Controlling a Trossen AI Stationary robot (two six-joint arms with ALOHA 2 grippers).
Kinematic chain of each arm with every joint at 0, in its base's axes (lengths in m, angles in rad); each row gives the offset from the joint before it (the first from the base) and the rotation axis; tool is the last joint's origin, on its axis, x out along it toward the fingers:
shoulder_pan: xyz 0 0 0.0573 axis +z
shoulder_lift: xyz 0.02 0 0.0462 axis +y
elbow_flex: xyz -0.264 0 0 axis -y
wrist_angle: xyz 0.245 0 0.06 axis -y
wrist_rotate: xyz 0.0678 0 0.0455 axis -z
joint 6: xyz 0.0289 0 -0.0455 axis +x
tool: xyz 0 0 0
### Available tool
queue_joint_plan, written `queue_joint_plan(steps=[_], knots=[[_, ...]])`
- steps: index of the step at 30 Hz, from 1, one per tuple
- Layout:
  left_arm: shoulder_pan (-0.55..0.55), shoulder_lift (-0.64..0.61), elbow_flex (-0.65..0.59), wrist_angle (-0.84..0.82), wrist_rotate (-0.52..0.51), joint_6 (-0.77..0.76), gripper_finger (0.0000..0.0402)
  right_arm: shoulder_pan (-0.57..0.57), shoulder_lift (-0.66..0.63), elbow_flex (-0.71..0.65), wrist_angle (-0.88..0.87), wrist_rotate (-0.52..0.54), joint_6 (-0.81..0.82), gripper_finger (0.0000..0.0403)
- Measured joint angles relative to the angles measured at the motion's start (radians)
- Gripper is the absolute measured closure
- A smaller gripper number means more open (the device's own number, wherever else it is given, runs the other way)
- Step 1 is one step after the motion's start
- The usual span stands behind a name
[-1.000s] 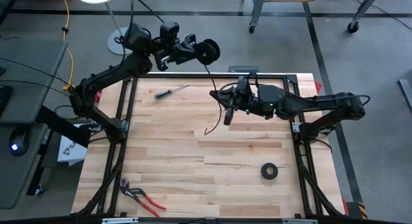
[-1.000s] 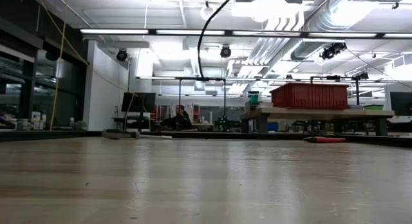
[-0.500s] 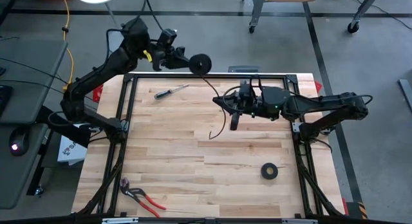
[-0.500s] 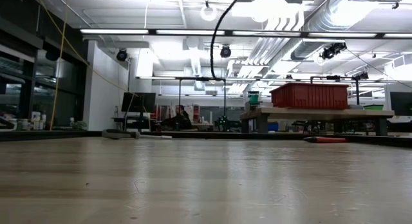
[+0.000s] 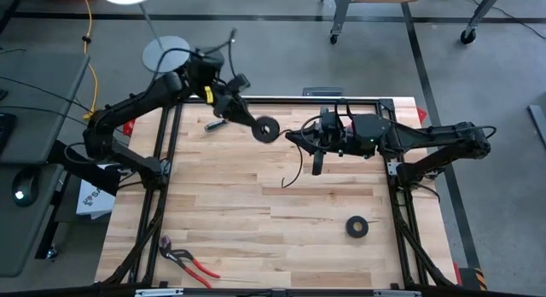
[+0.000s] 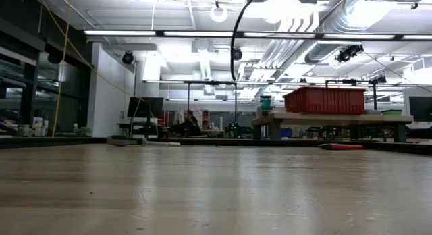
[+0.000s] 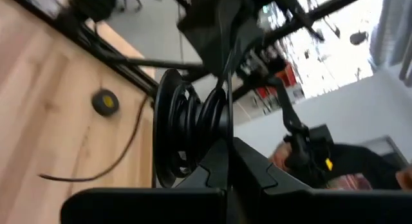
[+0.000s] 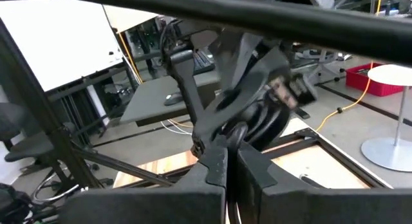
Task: Coil cords
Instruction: Coil the black wire on the black spool
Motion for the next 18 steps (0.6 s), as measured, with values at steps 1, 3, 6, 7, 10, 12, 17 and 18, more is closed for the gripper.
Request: queue_joint_plan(steps=[1, 3, 6, 7, 10, 12, 17, 18], knots=[[-0.015, 0.008, 0.0, 0.0, 0.0, -0.001, 0.0402, 0.0, 0.0, 0.0, 0.001, -0.006, 0.0, 0.0403], [-0.044, 0.025, 0.0, 0.008, 0.004, -0.009, 0.0401, 0.0, 0.0, 0.0, 0.001, -0.016, -0.001, 0.0403], [-0.089, 0.056, 0.0, 0.026, 0.034, -0.016, 0.0401, -0.002, 0.0, 0.0, -0.008, -0.025, -0.018, 0.0403], [-0.103, 0.066, 0.0, 0.037, 0.047, -0.029, 0.0401, -0.004, -0.001, 0.0, -0.009, -0.034, -0.024, 0.0403], [-0.147, 0.099, 0.0, 0.127, 0.089, -0.088, 0.0401, -0.012, -0.001, 0.0, -0.008, -0.073, -0.026, 0.0403], [-0.172, 0.12, 0.0, 0.218, 0.108, -0.132, 0.0401, -0.018, -0.001, 0.0, -0.008, -0.103, -0.026, 0.0403], [-0.204, 0.162, -0.001, 0.534, 0.145, -0.237, 0.0402, -0.033, -0.003, 0.0, 0.005, -0.169, -0.046, 0.0403], [-0.206, 0.171, -0.001, 0.6, 0.151, -0.258, 0.0401, -0.033, -0.004, 0.0, 0.012, -0.182, -0.053, 0.0403]])
